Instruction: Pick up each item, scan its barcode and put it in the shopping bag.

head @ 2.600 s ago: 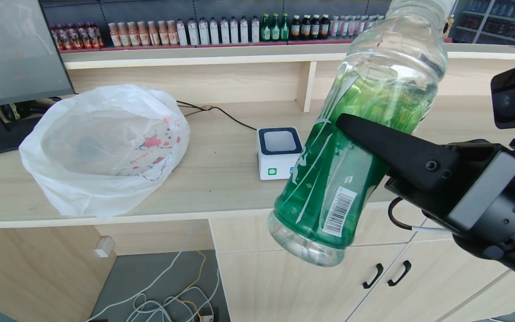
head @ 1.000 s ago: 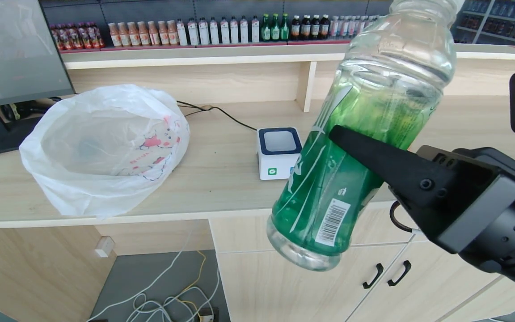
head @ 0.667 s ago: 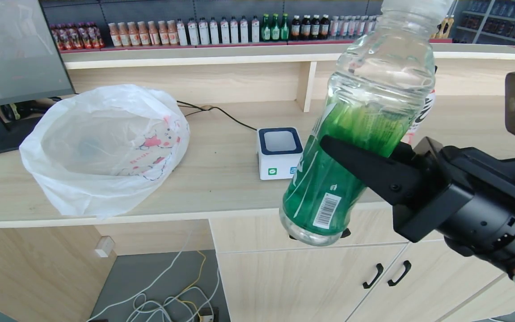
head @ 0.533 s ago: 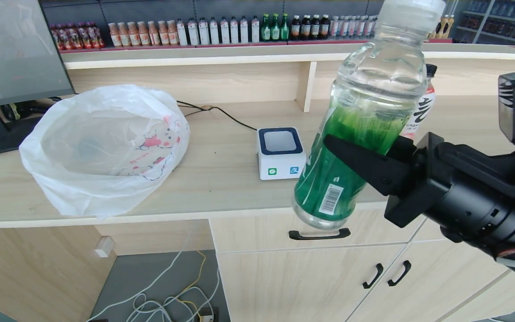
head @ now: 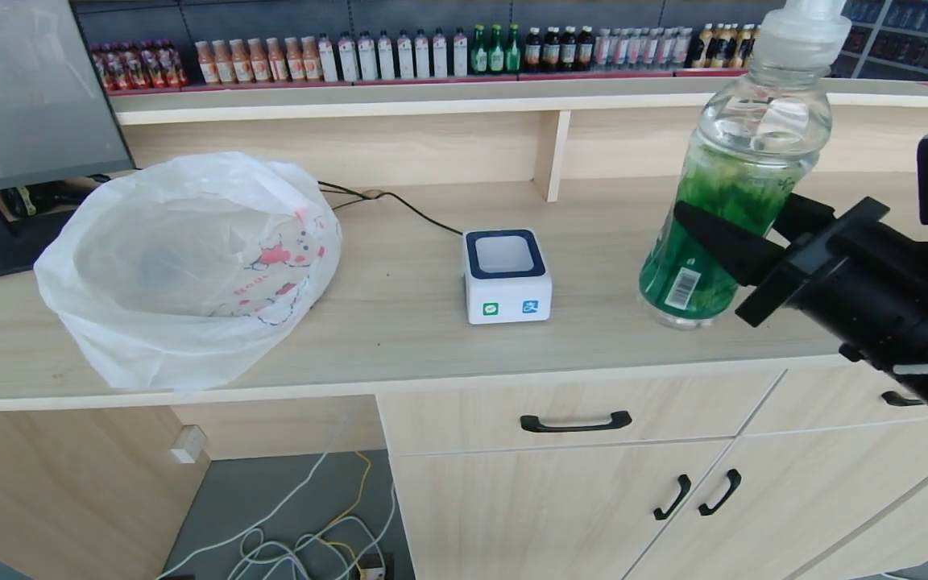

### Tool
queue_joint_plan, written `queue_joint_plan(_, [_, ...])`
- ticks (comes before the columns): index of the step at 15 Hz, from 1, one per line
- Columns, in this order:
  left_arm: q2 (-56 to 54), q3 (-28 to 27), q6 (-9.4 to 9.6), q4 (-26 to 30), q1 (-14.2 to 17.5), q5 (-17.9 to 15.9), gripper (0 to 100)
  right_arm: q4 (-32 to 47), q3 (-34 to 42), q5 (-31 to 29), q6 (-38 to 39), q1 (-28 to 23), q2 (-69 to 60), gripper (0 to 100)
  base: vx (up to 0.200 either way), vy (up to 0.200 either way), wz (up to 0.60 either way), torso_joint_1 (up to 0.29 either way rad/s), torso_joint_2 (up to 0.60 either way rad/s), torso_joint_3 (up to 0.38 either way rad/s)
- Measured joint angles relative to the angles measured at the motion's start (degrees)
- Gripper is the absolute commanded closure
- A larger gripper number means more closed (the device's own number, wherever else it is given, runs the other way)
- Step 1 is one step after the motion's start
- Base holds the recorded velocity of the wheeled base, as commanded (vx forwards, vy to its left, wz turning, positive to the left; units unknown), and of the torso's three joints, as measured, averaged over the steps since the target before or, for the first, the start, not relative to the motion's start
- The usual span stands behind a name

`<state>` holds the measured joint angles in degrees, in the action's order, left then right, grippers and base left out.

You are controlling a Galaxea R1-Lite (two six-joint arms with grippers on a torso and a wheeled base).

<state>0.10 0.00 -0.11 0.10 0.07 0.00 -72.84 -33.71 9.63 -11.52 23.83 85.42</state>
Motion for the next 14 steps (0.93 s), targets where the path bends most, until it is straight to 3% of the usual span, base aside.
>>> queue_joint_plan(6, [0.0, 0.0, 0.00, 0.0, 0.0, 0.0, 0, -3.8, -0.2, -12.4, -0.5, -1.4, 1.2, 100, 0.000, 0.000, 0.00, 0.000, 0.00, 0.000])
queue_joint_plan(14, [0.0, 0.0, -0.02, 0.0, 0.0, 0.0, 0, -4.8, 0.0, -15.3, -0.7, -1.4, 2.7, 100, 0.000, 0.000, 0.00, 0.000, 0.00, 0.000])
